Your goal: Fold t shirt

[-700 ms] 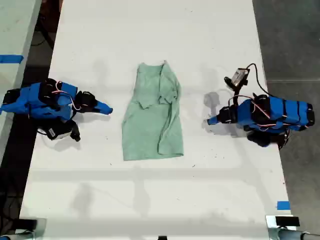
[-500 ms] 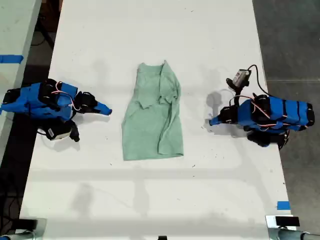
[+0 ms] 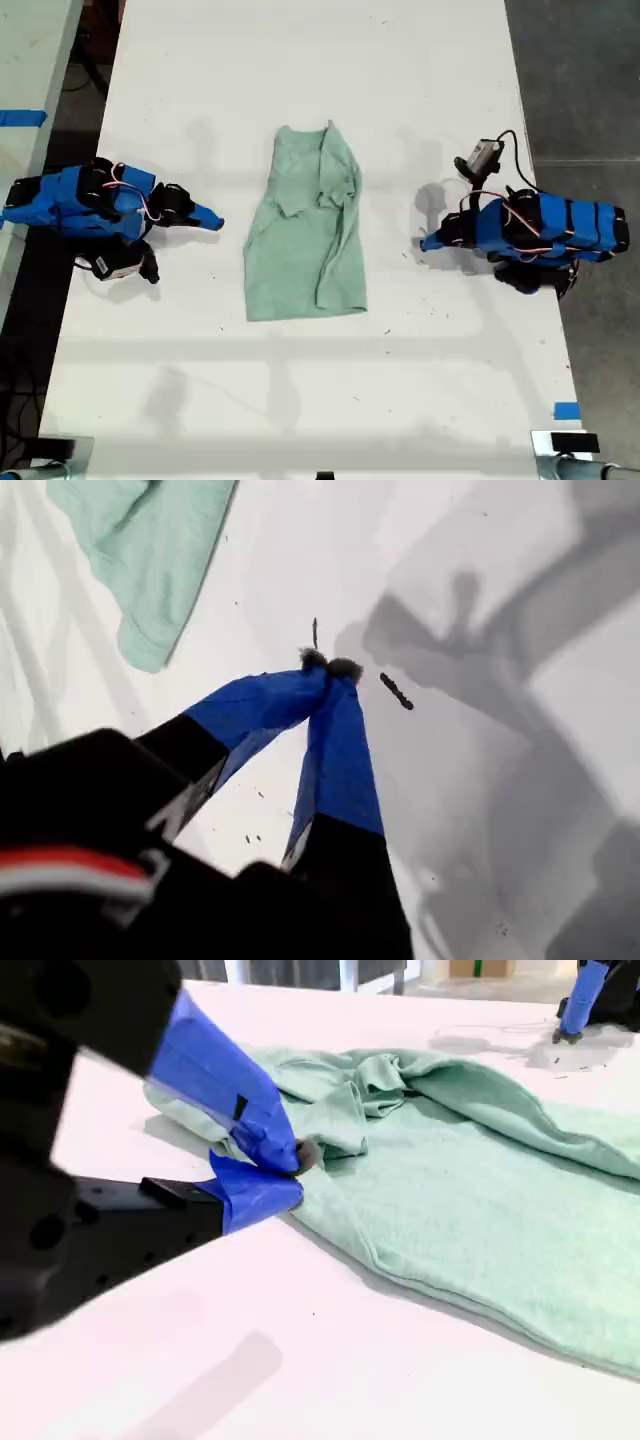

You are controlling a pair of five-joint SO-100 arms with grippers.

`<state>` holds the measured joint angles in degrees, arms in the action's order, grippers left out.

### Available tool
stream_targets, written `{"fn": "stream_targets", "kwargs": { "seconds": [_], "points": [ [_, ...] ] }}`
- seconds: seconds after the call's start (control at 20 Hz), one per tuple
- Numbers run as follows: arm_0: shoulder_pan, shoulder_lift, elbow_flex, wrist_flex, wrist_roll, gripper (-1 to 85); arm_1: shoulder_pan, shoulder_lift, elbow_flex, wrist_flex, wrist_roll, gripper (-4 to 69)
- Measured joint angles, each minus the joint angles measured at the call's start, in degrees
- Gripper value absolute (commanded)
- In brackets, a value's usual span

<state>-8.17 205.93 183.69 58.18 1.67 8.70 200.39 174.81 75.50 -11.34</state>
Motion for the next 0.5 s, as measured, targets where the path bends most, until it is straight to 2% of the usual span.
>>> {"fn": "stream_targets", "kwargs": {
  "seconds": [0.1, 0.25, 0.35, 0.5],
  "points": [
    [-0.26, -5.89, -4.66, 0.26, -1.32, 0.0, 0.18, 0.0, 0.0, 0.0, -0.09, -0.8],
    [0.0, -37.35, -24.87, 4.39, -5.19, 0.7, 0.44, 0.0, 0.0, 0.0, -0.18, -0.8],
    [3.96, -63.72, -43.42, 9.49, -8.79, 9.8, 0.44, 0.0, 0.0, 0.0, -0.18, -0.8],
    [8.96, -97.03, -66.45, 14.59, -16.26, 17.5, 0.35, 0.0, 0.0, 0.0, -0.18, -0.8]
  ]
}}
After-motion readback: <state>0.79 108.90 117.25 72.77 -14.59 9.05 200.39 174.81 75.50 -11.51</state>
